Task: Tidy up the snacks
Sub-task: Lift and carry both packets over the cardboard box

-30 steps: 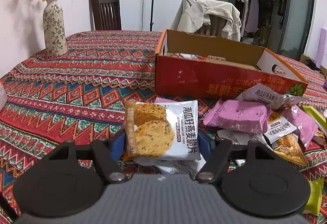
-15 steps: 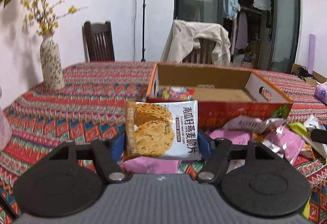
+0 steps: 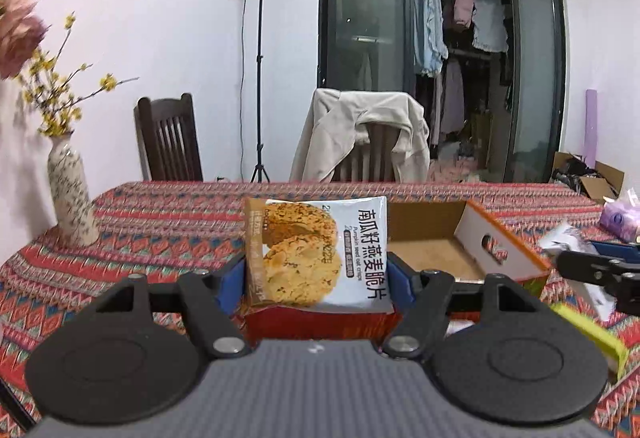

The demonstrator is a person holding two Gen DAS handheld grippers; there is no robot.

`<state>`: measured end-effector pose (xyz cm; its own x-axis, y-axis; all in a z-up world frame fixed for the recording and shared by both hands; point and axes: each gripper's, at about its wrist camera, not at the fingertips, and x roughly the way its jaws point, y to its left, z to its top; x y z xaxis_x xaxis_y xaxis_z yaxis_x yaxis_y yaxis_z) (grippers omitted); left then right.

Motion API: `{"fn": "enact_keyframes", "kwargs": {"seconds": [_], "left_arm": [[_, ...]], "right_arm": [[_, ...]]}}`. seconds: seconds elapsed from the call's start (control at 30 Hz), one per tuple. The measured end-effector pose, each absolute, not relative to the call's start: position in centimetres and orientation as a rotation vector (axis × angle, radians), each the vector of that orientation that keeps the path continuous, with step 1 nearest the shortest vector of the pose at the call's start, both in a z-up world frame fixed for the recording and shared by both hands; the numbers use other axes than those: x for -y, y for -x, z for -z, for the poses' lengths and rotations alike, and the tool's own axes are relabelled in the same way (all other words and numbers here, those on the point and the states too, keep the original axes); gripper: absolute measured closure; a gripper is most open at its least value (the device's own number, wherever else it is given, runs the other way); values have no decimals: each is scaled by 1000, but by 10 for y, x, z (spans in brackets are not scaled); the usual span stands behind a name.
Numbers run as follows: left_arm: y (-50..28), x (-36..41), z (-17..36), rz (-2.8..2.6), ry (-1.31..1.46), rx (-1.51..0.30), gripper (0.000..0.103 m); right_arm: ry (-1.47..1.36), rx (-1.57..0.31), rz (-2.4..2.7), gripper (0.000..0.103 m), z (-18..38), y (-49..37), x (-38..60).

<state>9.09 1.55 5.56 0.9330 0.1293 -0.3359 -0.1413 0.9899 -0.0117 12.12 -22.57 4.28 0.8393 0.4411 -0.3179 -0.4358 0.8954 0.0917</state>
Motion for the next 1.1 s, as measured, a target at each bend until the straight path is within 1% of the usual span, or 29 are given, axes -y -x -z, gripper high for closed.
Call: {"fn": "enact_keyframes", "kwargs": {"seconds": [0.2,0.4,0.57,0.73,1.0,1.07,1.1], "left_arm": [[-123,-10,-67,-144,55,-331,31],[-159,-9,-68,-164,79,-335,31],[-192,-15,-57,-208,116,-331,31],[-215,-23,-33,-217,109,-381,31],[-219,-27,-19,-215,113,-401,31],[-216,-25,-20,-213,114,-394,27],[-214,-24,-21,-216,117,-385,22]], "right_arm": [[-35,-345,-442,60,-53,-158,211],[-46,-371,-422,59,-50,-200,192],[-54,-392,-396,59,-32,-233,179],[-76,-422,-399,59,-9,-253,179],[-48,-416,-391,59,1,-252,175],[-48,-420,-393,58,1,-251,175],[-51,-421,-393,56,2,-251,176]]}}
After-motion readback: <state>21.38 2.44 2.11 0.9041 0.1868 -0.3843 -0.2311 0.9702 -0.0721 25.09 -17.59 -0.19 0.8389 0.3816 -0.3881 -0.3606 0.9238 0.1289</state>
